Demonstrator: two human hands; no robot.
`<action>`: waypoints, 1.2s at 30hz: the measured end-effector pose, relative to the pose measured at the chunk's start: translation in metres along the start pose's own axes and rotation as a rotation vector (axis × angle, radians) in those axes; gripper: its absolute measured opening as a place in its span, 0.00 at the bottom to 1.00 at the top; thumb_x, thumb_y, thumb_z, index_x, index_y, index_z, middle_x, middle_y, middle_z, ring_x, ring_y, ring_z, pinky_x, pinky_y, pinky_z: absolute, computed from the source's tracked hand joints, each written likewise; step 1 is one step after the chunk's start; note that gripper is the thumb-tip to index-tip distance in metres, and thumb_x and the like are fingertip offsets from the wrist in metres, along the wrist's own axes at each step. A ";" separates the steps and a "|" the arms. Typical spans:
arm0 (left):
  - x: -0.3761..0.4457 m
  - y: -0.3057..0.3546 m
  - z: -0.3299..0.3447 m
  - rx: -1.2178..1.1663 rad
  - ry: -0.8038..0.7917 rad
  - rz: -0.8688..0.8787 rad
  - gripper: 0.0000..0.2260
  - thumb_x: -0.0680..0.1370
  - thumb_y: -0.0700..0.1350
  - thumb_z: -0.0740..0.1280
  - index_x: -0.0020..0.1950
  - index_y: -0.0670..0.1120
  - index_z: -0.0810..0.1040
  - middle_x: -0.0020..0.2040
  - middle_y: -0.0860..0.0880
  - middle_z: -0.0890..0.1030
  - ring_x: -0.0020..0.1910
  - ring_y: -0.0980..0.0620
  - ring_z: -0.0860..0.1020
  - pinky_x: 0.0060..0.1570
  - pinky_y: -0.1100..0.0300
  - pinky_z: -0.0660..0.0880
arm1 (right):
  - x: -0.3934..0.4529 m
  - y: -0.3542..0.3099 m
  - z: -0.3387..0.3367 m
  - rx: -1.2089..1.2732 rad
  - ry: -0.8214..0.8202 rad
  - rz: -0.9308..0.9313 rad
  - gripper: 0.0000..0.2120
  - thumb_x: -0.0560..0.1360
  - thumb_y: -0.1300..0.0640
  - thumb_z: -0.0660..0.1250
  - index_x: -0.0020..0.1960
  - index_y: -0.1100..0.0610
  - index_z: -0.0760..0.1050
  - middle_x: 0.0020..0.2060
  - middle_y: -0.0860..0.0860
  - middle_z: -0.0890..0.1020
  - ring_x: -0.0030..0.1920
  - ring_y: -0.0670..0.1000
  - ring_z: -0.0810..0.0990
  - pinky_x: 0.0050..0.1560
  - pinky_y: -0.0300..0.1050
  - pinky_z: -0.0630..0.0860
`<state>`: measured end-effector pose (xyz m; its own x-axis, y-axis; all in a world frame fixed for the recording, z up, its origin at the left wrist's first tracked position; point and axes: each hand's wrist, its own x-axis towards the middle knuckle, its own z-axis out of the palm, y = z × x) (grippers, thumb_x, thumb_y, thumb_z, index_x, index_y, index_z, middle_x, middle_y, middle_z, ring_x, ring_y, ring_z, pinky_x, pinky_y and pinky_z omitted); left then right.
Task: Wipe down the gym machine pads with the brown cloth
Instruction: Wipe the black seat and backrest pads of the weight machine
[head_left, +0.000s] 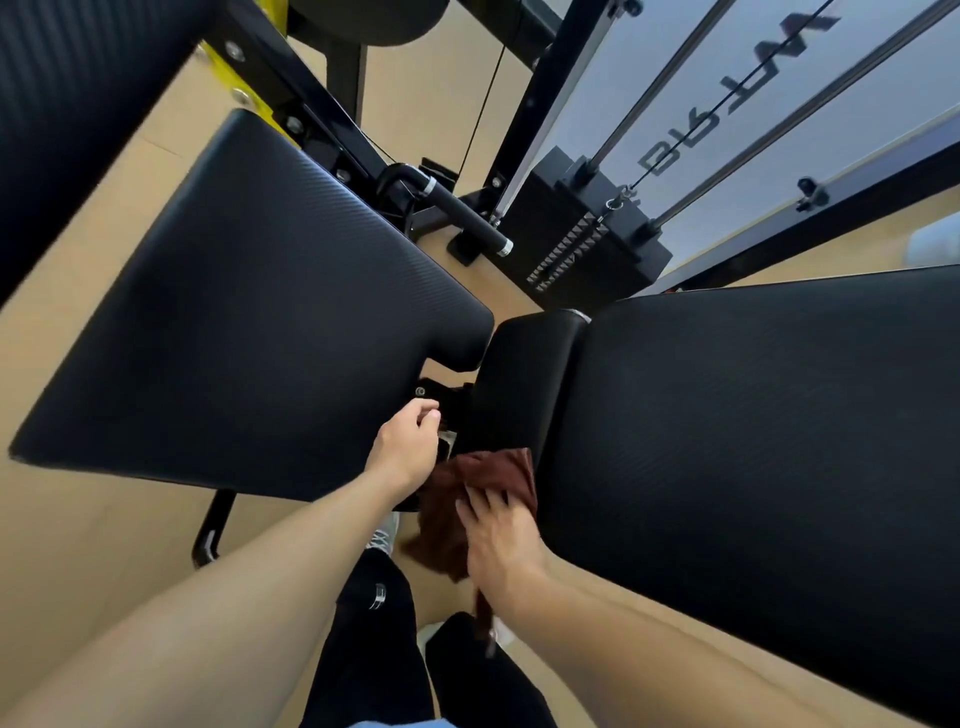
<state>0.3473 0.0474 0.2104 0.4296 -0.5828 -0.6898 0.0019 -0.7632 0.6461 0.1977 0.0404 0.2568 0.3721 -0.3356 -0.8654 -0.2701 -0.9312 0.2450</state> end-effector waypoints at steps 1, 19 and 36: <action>-0.002 -0.006 -0.002 0.001 -0.001 -0.006 0.16 0.83 0.52 0.56 0.68 0.54 0.74 0.62 0.52 0.79 0.55 0.55 0.73 0.53 0.59 0.68 | 0.003 0.007 -0.004 0.021 0.019 -0.004 0.30 0.84 0.46 0.49 0.82 0.56 0.49 0.81 0.56 0.53 0.80 0.58 0.47 0.77 0.56 0.38; -0.015 -0.078 -0.010 0.055 0.050 -0.062 0.14 0.83 0.51 0.58 0.67 0.53 0.75 0.63 0.56 0.78 0.55 0.58 0.72 0.53 0.61 0.66 | 0.079 0.056 -0.045 0.038 0.088 0.166 0.30 0.82 0.40 0.44 0.82 0.48 0.48 0.81 0.56 0.47 0.79 0.66 0.37 0.76 0.63 0.39; 0.050 -0.002 0.014 0.027 0.104 0.188 0.19 0.80 0.49 0.63 0.71 0.55 0.69 0.67 0.55 0.74 0.66 0.55 0.73 0.60 0.54 0.75 | 0.118 0.181 -0.111 0.174 0.061 0.408 0.31 0.82 0.38 0.50 0.81 0.50 0.53 0.81 0.54 0.54 0.79 0.64 0.46 0.75 0.62 0.50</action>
<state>0.3563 0.0161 0.1705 0.5114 -0.6847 -0.5193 -0.1105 -0.6516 0.7504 0.2912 -0.1831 0.2478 0.2548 -0.6829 -0.6846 -0.5491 -0.6850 0.4789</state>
